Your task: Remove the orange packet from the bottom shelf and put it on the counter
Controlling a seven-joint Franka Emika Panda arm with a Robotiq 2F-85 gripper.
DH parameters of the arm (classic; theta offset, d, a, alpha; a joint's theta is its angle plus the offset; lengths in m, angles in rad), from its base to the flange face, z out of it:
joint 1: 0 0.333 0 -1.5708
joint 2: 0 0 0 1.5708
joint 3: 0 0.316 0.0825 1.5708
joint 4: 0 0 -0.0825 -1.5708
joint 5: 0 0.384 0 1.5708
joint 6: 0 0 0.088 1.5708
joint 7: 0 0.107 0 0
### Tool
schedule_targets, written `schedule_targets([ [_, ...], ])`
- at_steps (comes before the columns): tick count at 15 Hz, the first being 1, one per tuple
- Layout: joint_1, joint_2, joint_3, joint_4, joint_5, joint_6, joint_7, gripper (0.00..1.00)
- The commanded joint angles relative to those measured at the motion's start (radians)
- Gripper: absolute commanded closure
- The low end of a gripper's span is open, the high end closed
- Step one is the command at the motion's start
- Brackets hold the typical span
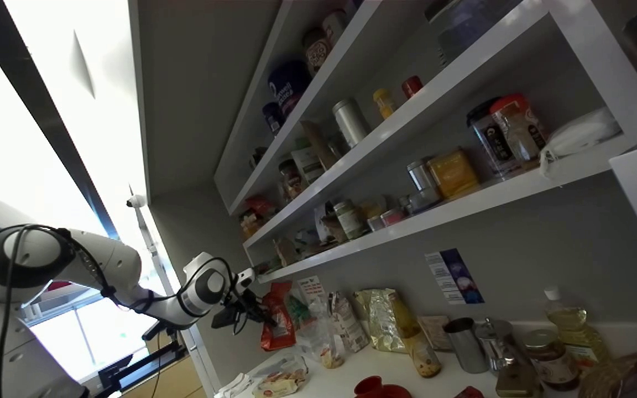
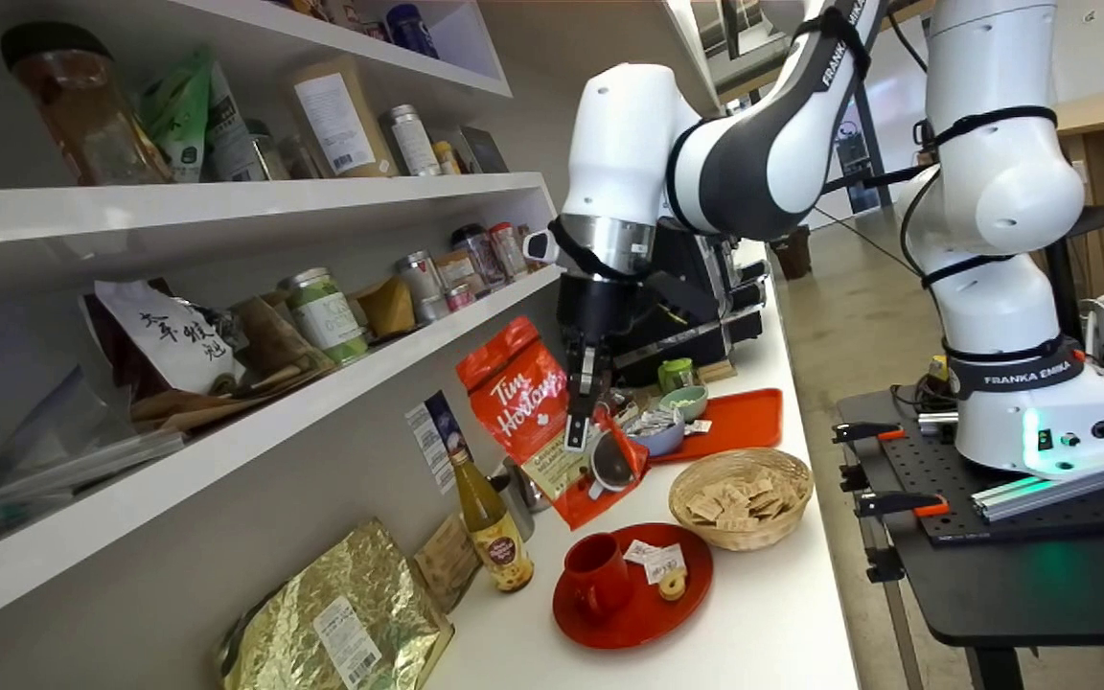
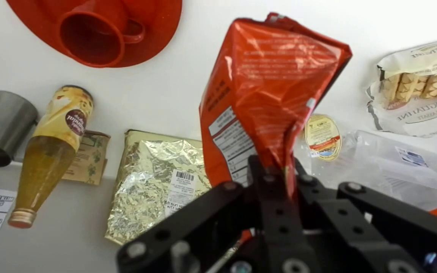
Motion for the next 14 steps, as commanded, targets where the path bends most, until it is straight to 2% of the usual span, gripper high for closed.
schedule_targets([
  [1,-0.192,0.054,0.197,0.009,-0.167,0.080,0.277,0.98],
  [5,-0.380,0.103,0.364,0.025,-0.450,0.091,0.590,0.98],
  [9,-0.505,0.229,0.507,0.076,-0.772,0.027,0.830,0.98],
  [12,-0.513,0.377,0.543,0.126,-0.996,-0.073,0.948,0.98],
  [14,-0.458,0.491,0.505,0.172,-1.159,-0.162,1.026,0.98],
])
